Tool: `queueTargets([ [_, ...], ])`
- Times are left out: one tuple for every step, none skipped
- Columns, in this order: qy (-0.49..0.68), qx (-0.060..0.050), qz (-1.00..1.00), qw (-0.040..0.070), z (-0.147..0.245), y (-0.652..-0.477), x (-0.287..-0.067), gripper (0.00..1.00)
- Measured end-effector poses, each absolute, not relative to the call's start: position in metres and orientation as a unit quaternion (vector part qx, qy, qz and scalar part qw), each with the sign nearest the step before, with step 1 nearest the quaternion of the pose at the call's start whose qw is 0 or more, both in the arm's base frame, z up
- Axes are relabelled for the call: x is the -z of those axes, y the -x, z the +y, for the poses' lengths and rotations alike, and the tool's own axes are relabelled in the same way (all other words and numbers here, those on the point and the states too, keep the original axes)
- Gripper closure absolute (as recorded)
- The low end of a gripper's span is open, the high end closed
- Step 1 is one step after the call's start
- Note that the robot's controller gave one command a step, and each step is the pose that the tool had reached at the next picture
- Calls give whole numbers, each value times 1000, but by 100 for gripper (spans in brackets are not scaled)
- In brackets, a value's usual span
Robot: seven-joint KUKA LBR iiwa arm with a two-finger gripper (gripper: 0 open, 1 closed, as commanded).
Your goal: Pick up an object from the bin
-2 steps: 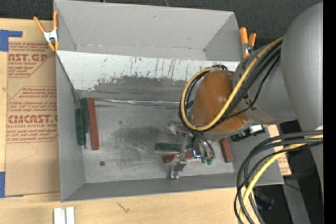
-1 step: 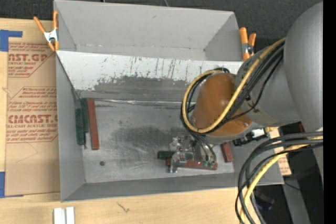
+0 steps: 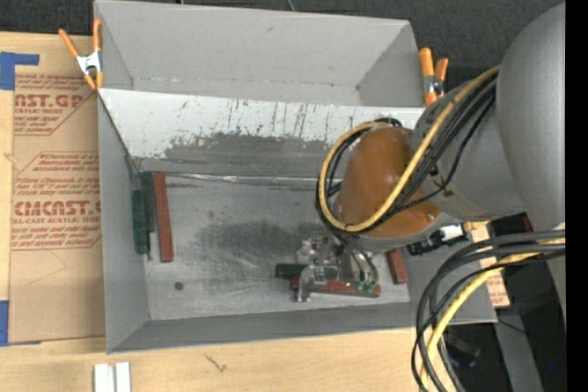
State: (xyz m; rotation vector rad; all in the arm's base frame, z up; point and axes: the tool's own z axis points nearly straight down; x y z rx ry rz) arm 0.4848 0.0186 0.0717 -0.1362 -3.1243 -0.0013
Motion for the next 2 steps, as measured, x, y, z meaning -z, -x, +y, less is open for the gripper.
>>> queueTargets([
  [44,0,-999,5,19,-484,-76,100],
  [44,0,-999,6,19,-483,-93,100],
])
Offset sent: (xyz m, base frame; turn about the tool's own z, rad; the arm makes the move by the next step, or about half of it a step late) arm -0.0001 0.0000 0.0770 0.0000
